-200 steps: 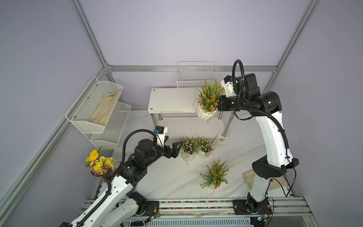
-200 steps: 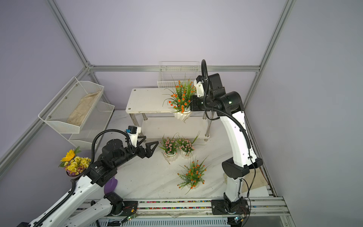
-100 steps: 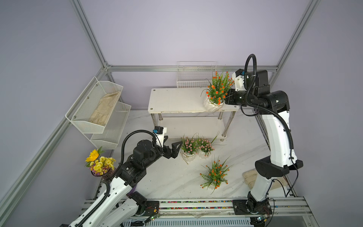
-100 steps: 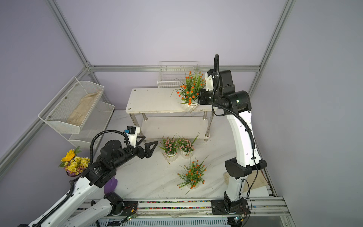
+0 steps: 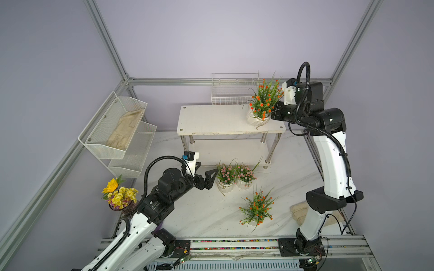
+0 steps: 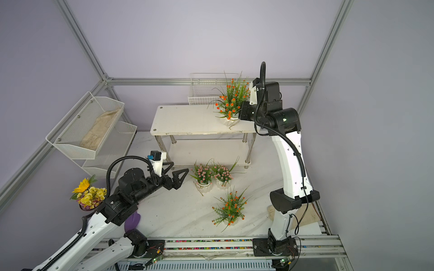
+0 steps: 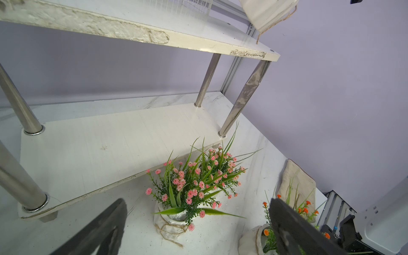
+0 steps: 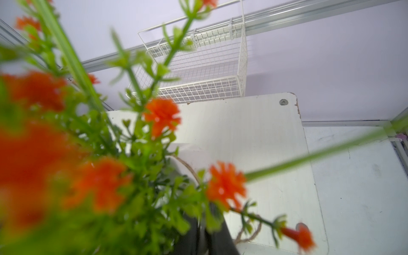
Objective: Place the baby's breath potted plants on the rack by color
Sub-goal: Place the baby's breath potted plant on the rack.
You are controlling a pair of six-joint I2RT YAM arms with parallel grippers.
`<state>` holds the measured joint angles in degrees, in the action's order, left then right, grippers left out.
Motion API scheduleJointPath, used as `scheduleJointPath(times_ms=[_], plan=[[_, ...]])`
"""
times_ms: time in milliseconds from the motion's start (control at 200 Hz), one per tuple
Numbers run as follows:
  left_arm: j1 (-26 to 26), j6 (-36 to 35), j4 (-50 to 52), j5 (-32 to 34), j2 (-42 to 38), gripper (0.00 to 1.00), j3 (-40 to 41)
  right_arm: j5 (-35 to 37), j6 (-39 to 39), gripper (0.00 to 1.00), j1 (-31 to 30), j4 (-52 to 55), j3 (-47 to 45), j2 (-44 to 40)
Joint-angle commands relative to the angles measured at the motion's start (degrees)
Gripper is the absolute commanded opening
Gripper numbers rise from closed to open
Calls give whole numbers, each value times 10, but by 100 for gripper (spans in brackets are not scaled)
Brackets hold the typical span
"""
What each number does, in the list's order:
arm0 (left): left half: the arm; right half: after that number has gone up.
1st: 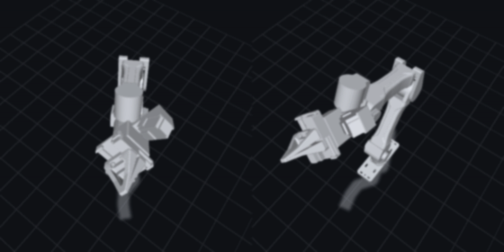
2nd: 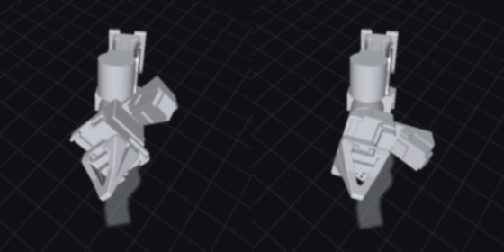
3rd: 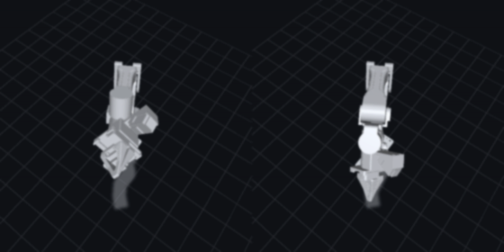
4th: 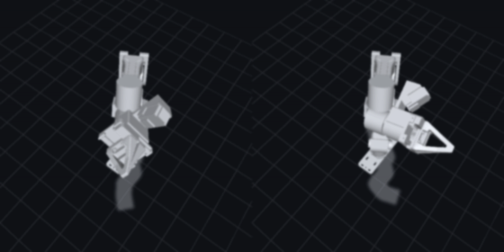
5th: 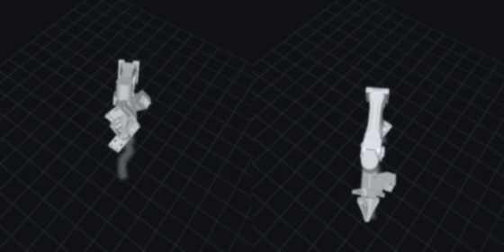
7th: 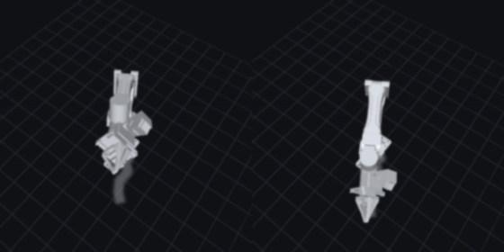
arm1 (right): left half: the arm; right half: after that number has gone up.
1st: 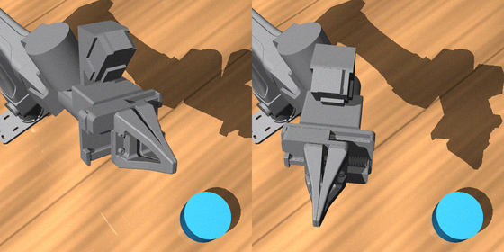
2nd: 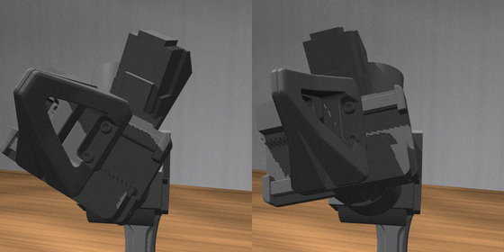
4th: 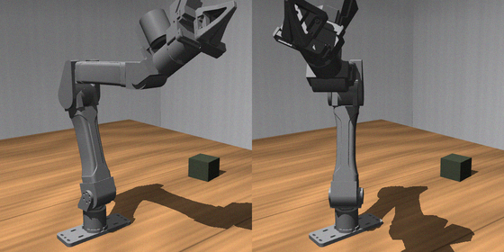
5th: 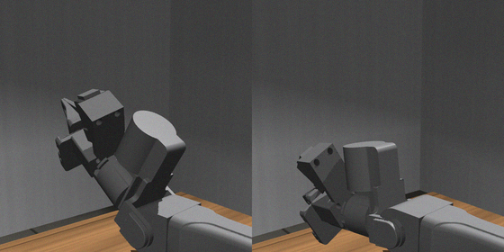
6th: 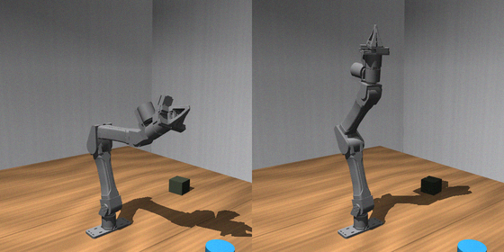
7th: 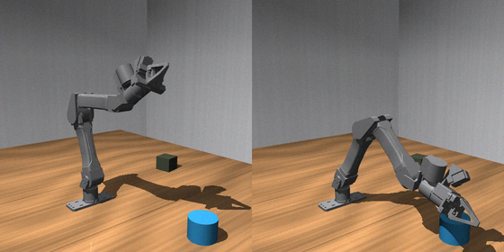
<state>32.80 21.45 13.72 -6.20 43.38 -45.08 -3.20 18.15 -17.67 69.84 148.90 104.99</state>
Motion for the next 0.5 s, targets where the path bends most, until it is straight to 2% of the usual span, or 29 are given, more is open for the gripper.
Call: scheduleJointPath(times_ms=[0,495], plan=[[5,8,-28,4,0,100,13,6,9,0,10,-59,3,2],[10,8,-31,11,3,100,20,5,7,0,24,-70,-30,9]])
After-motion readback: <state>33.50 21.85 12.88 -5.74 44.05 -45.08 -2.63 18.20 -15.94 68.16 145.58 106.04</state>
